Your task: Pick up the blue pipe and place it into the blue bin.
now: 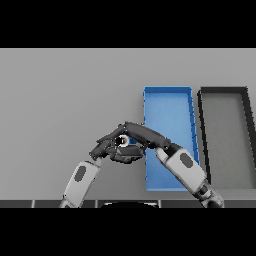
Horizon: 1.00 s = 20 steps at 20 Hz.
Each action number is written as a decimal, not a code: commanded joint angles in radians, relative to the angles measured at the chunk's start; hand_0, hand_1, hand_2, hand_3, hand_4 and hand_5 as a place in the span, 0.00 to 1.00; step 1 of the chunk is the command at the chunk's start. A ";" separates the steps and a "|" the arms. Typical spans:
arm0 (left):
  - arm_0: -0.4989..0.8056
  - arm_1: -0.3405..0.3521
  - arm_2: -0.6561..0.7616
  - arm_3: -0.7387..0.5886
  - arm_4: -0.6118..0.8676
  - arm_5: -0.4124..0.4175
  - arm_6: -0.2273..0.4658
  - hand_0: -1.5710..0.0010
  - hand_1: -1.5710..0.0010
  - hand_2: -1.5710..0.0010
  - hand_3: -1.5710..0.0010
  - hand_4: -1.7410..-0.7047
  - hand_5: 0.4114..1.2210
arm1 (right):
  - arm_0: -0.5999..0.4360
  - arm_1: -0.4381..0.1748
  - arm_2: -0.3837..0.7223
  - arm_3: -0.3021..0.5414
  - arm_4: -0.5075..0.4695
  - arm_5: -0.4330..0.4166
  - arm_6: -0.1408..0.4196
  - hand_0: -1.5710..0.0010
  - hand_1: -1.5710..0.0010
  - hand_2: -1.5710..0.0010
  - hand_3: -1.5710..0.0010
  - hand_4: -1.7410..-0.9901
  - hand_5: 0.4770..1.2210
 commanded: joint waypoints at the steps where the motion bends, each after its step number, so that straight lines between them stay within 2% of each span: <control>1: 0.006 0.001 -0.004 0.000 -0.005 0.002 -0.008 0.97 0.98 0.98 0.98 0.78 0.10 | -0.010 0.008 -0.013 0.009 -0.038 -0.001 0.026 0.00 0.00 0.00 0.00 0.00 1.00; 3: 0.001 0.000 -0.003 0.013 -0.014 0.011 -0.006 0.98 0.98 0.99 0.99 0.79 0.09 | -0.033 0.020 -0.038 -0.002 -0.108 -0.022 0.070 0.00 0.00 0.00 0.00 0.00 1.00; 4: 0.010 0.000 -0.004 0.003 -0.008 0.008 -0.006 0.99 0.99 0.99 0.99 0.80 0.08 | -0.056 0.031 -0.052 -0.007 -0.146 -0.050 0.115 0.00 0.00 0.00 0.00 0.00 1.00; 5: 0.006 0.007 0.001 0.012 -0.007 0.003 -0.001 0.99 0.99 0.99 0.99 0.80 0.07 | -0.079 0.032 -0.073 -0.015 -0.195 -0.069 0.137 0.00 0.00 0.00 0.00 0.00 1.00; 7: 0.004 0.004 -0.002 0.017 -0.011 0.003 0.010 0.99 0.99 0.99 0.99 0.80 0.05 | -0.155 0.009 -0.126 -0.033 -0.287 -0.106 0.179 0.00 0.00 0.00 0.00 0.00 1.00; 11: -0.004 -0.004 -0.001 0.010 0.011 -0.013 0.030 1.00 1.00 1.00 1.00 0.81 0.03 | -0.347 -0.037 -0.233 0.042 -0.430 -0.127 0.184 0.00 0.00 0.00 0.00 0.00 1.00; 13: 0.007 -0.001 -0.001 -0.006 0.008 -0.007 0.042 1.00 1.00 1.00 1.00 0.81 0.03 | -0.430 -0.079 -0.298 0.108 -0.399 -0.181 0.136 0.00 0.00 0.00 0.00 0.00 1.00; 16: 0.008 0.014 0.000 -0.005 -0.004 -0.007 0.043 1.00 1.00 1.00 1.00 0.82 0.02 | -0.500 -0.152 -0.351 0.194 -0.342 -0.233 0.124 0.00 0.00 0.00 0.00 0.00 1.00; 19: -0.010 0.017 0.015 -0.009 0.019 -0.020 0.053 1.00 1.00 1.00 1.00 0.82 0.00 | -0.508 -0.216 -0.415 0.320 -0.294 -0.217 0.124 0.00 0.00 0.00 0.00 0.00 1.00; 20: 0.013 0.017 -0.003 -0.008 0.002 -0.017 0.035 1.00 1.00 1.00 1.00 0.82 0.00 | -0.496 -0.229 -0.421 0.338 -0.275 -0.204 0.117 0.00 0.00 0.00 0.00 0.00 1.00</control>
